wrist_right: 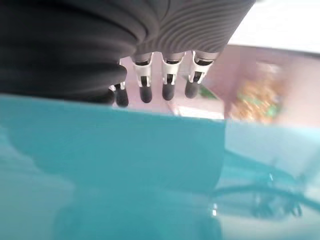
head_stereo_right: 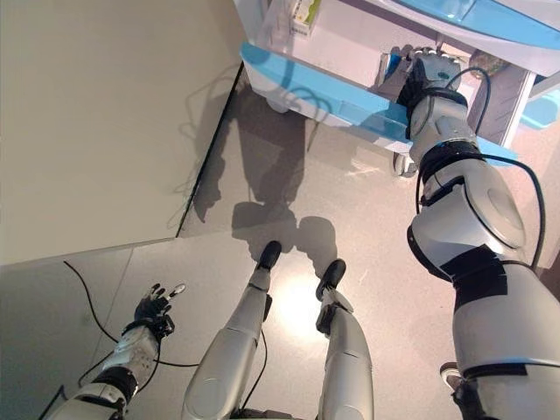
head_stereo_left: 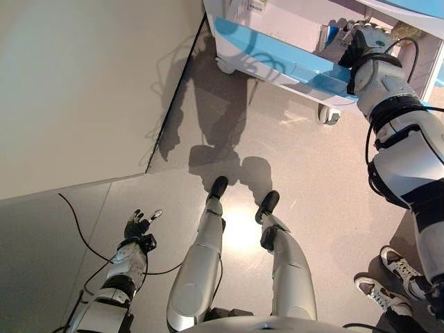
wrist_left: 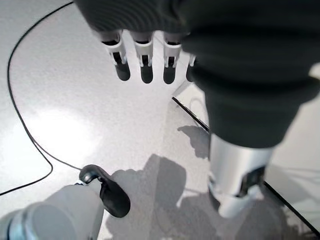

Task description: Open the drawer and pick up the medicine

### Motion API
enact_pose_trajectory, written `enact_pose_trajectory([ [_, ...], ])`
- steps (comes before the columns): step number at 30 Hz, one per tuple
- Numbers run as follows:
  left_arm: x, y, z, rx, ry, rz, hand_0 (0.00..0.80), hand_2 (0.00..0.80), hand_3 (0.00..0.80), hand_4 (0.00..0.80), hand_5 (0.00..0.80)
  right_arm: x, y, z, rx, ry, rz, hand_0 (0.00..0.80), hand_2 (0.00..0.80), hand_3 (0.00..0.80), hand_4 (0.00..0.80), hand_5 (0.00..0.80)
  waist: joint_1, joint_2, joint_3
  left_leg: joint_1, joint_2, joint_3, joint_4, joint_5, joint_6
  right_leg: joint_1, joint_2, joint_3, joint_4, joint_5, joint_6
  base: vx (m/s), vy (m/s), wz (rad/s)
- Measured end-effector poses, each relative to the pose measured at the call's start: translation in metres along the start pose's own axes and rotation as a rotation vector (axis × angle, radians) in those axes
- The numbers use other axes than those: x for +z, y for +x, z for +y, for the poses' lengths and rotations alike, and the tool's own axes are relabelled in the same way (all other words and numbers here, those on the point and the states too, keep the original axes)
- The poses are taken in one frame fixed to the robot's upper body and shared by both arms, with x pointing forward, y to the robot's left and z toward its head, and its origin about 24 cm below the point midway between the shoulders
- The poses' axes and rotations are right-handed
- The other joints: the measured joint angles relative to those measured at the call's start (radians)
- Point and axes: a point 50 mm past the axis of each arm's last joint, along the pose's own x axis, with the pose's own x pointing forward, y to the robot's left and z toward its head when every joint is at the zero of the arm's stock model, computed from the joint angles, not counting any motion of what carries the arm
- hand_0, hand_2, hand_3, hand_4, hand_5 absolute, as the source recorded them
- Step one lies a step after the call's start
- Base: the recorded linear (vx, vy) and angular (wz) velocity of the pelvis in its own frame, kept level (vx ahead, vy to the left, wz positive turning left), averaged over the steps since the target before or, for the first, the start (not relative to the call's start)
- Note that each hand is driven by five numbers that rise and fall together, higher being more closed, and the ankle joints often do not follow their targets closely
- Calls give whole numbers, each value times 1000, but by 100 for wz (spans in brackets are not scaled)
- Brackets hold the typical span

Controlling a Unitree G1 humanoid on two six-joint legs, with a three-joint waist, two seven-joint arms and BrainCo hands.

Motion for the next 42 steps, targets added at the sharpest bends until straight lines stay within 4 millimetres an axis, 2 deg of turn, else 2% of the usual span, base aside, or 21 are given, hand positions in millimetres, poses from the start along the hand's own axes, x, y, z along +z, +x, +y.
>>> enact_pose_trajectory([
  [9,5,0,-4,2,-9,-28,0,0,0,0,0,-3,2,-13,-79,-94,-2,0,0,0,0,0,2,2,1,-13,-2,-18,-15,14,-7,-21,-3,-7,13,-6,-4,2,-12,4],
  [13,3,0,-6,8,-14,-23,0,0,0,0,0,-4,2,-17,-116,-131,1,0,0,0,0,0,3,13,8,-12,-2,-24,-16,17,-10,-22,-4,-8,27,-15,-5,0,-11,6],
  [25,7,0,-9,6,-19,-46,0,0,0,0,0,-12,2,-19,-124,-119,38,0,0,0,0,0,25,23,10,-3,0,-31,-37,30,-23,-29,-5,-12,43,-24,-14,2,-2,1],
  [34,9,0,-13,-12,-13,-55,0,0,0,0,0,-26,3,-23,-60,195,154,0,0,0,0,0,29,31,7,3,4,-40,-61,43,-29,-32,-5,-20,43,-26,-18,5,-7,1],
  [39,9,0,-13,-18,-13,-55,0,0,0,0,0,-28,4,-26,-39,284,164,0,0,0,0,0,30,37,6,2,5,-39,-62,44,-29,-34,-4,-20,43,-27,-19,0,0,0],
  [42,9,0,-13,-18,-12,-53,0,0,0,0,0,-28,4,-27,-27,266,154,0,0,0,0,0,33,40,6,2,8,-38,-63,45,-26,-34,-3,-20,40,-27,-19,0,0,0],
])
